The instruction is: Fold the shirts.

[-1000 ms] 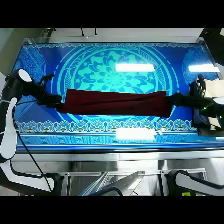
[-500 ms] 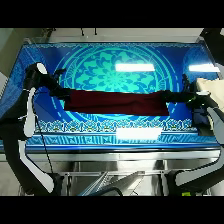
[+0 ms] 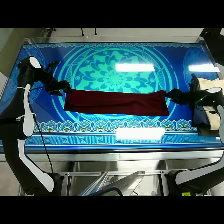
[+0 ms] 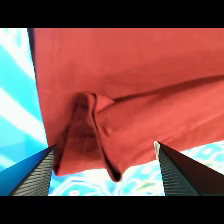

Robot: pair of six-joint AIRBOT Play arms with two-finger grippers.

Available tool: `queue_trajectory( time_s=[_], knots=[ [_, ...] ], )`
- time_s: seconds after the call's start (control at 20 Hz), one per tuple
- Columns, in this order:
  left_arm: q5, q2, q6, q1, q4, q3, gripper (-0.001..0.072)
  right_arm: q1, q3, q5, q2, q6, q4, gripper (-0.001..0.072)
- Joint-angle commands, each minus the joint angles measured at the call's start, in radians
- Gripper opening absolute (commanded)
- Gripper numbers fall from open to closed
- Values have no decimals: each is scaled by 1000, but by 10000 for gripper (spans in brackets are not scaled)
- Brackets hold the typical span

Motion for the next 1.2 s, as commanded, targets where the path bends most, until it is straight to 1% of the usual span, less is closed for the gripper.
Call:
queue_trajectory(
  time_s=[0.0,0.15,0.2,0.25,0.3,0.35,0.4,0.45,0.6,0.7,0.8,0.85,0.9,0.95,1.1,1.15],
  knots=[
    [-2,24,-15,-3,-85,-26,689,24,6,73,-56,35,-27,693],
    [-1,24,-14,-32,-211,-26,687,68,6,95,-105,29,25,693],
    [-1,24,-10,-48,-235,-26,585,77,6,94,-111,19,53,693],
    [1,24,8,-69,-256,-26,378,84,6,94,-113,9,75,684],
    [3,24,31,-97,-270,-26,162,84,6,95,-112,-8,97,514],
    [17,24,31,-133,-267,-26,76,83,6,97,-110,-18,113,254],
    [40,23,32,-167,-266,-26,10,80,10,105,-107,-20,114,89],
    [76,22,31,-209,-265,-26,11,76,24,123,-107,-22,113,15],
    [200,-18,27,-356,-264,-26,11,55,103,236,-95,-12,113,15],
    [283,-68,-11,-457,-265,-26,11,29,178,337,-63,6,127,15],
    [377,-117,-19,-558,-264,-25,11,1,251,436,-20,13,225,15],
    [434,-142,-37,-601,-263,-25,11,-11,289,482,-2,13,278,15],
    [499,-170,-83,-643,-267,-23,11,-21,331,520,15,24,322,15],
    [544,-192,-114,-676,-285,-23,11,-30,375,552,30,37,340,15],
    [636,-257,-103,-768,-465,-16,11,-34,467,579,56,60,340,15],
    [644,-279,-100,-792,-497,11,11,-34,486,586,59,77,340,15]
  ],
)
